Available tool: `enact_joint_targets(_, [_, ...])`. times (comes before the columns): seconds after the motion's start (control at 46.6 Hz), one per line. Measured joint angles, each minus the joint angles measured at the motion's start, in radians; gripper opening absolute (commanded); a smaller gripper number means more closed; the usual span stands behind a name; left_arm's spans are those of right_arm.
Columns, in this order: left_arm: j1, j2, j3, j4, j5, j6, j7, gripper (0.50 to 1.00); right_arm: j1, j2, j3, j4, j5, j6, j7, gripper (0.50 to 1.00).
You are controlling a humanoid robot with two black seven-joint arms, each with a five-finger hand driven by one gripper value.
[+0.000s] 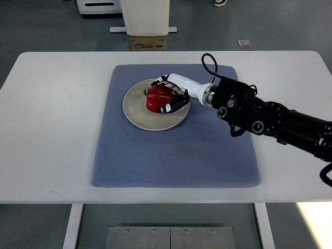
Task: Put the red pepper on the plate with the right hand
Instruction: 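Open the right hand and withdraw it from the pepper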
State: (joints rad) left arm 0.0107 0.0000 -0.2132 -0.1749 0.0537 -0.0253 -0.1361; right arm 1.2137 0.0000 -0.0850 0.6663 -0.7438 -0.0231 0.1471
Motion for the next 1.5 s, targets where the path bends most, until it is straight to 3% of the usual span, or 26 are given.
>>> enact_joint_targets(0.064, [0.0, 0.0, 0.0, 0.0, 0.0, 0.0, 0.0, 1.0, -0.004, 0.0, -0.001, 0.0, 0.0, 0.0, 0.002, 0.506])
enact_joint_targets(0.086, [0.001, 0.0, 0.0, 0.0, 0.0, 0.0, 0.0, 1.0, -0.006, 0.0, -0.001, 0.0, 0.0, 0.0, 0.002, 0.531])
enact_joint_targets(0.172, [0.0, 0.0, 0.0, 0.0, 0.0, 0.0, 0.0, 1.0, -0.011, 0.0, -0.001, -0.001, -0.001, -0.001, 0.004, 0.65])
enact_joint_targets(0.236, [0.0, 0.0, 0.0, 0.0, 0.0, 0.0, 0.0, 1.0, -0.015, 0.0, -0.001, -0.001, -0.001, -0.002, 0.007, 0.786])
enact_joint_targets(0.365, [0.0, 0.0, 0.0, 0.0, 0.0, 0.0, 0.0, 1.0, -0.025, 0.0, -0.001, -0.001, 0.0, -0.007, 0.032, 0.953])
enact_joint_targets(0.408, [0.0, 0.0, 0.0, 0.0, 0.0, 0.0, 0.0, 1.0, -0.026, 0.0, -0.001, -0.001, 0.0, -0.007, 0.042, 0.985])
enact_joint_targets(1.181, [0.0, 0.0, 0.0, 0.0, 0.0, 0.0, 0.0, 1.0, -0.031, -0.001, 0.109, 0.01, 0.012, 0.0, 0.052, 1.0])
enact_joint_targets(1.503, [0.001, 0.0, 0.0, 0.0, 0.0, 0.0, 0.0, 1.0, -0.095, -0.117, 0.323, 0.024, 0.116, 0.003, 0.041, 1.0])
